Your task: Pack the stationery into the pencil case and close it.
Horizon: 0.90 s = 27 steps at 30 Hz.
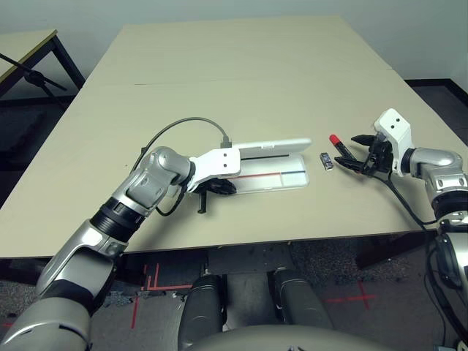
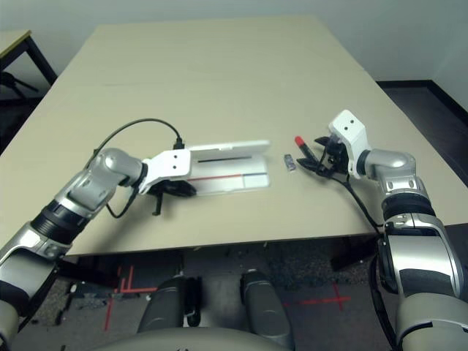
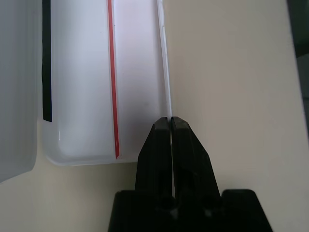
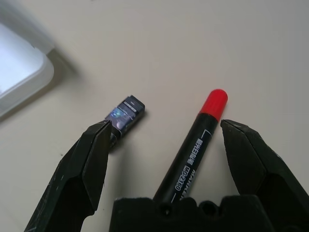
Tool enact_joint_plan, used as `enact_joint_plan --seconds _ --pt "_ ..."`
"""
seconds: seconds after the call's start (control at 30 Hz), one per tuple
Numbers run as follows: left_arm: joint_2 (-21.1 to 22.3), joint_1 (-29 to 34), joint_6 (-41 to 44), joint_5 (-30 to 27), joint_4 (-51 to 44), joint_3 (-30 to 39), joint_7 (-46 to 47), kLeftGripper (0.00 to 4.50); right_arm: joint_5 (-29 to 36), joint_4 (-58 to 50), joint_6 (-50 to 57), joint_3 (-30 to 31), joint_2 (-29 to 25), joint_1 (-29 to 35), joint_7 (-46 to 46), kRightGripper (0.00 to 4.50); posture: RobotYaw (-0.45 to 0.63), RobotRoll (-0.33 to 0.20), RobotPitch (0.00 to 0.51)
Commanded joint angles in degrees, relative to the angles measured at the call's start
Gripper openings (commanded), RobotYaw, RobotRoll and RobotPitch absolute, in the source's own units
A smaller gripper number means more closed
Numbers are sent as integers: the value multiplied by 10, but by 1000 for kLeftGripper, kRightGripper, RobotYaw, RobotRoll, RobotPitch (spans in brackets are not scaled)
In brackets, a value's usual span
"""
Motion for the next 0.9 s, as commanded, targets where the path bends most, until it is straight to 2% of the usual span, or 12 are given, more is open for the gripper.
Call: enact_joint_plan --seconds 0.03,0.5,0.6,0.67,0.9 --pt "12 2 21 -9 -27 5 -18 35 5 -9 7 -4 -11 -9 18 4500 -82 0 81" --pt "8 24 46 -15 -43 19 7 35 -7 -3 2 12 5 -22 35 4500 -62 0 87" --pt "7 30 52 -16 -50 21 15 740 -9 -2 1 13 8 -23 36 4500 -62 0 87" --pt "7 33 56 -18 -55 22 19 1412 -11 -2 1 13 9 -24 37 4500 -62 0 87" --pt "22 51 73 -33 -90 47 30 4168 -15 -3 2 15 10 -25 45 4500 -45 0 96"
